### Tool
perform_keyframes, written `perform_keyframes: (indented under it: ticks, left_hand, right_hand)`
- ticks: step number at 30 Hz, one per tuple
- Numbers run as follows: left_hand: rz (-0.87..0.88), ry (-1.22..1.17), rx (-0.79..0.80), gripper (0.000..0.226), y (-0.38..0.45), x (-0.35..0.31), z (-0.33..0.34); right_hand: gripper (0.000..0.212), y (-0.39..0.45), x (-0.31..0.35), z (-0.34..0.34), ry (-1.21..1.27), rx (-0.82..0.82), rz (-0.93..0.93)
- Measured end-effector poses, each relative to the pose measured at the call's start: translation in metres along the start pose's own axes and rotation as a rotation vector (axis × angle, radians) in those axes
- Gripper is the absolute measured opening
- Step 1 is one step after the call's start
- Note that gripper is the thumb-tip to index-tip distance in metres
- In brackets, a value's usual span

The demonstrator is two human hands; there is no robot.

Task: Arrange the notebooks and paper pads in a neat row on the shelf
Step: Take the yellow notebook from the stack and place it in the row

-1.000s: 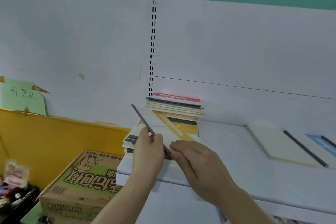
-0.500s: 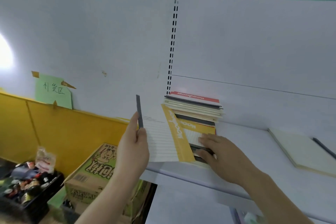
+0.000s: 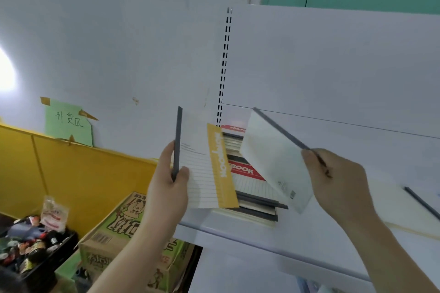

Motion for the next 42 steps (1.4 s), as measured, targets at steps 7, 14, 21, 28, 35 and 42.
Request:
perform_keyframes:
  ticks: [7,14,21,28,35,42]
  left_hand:
    - [-0.049,-0.271,0.175,0.056,-0.017,-0.007,0.055]
    - [-0.002,-0.391,0.219,0.038,-0.028,-0.013,0.084]
    - [0.111,-0.327,0.256,0.046,-0.035,-0.02,0.103]
    - [0.067,-0.401,0.35,0.055,-0.055,-0.013,0.164]
    - [0.089,-0.264,0.611,0.064,-0.124,-0.028,0.261]
    - [0.046,-0.259,0.835,0.074,-0.208,-0.064,0.354]
  right_hand:
    - [0.038,-0.049,0.079,0.032,-0.084,-0.078,-0.248]
    - [0.053,-0.081,0.098,0.082,-0.154,0.182,-0.281]
    - [0.051,-0.073,0.019,0.029,-0.107,-0.002,0.005]
    - [0.069,-0.106,-0.048,-0.002,0.119,0.183,0.472]
    - [0.058,-0.142,-0.122,-0.09,0.076,0.032,0.543]
    - [0.067,-0.177,-0.191,-0.188,-0.06,-0.053,0.595]
Point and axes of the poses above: each hand's wrist, its own y-axis towards the middle knuckle, its own z-axis out of the palm, x = y × z, the point moved 9 cm from there along y, towards the middle knuckle, and after that the axes turned 4 degrees about -y, right-handed, at the moved point
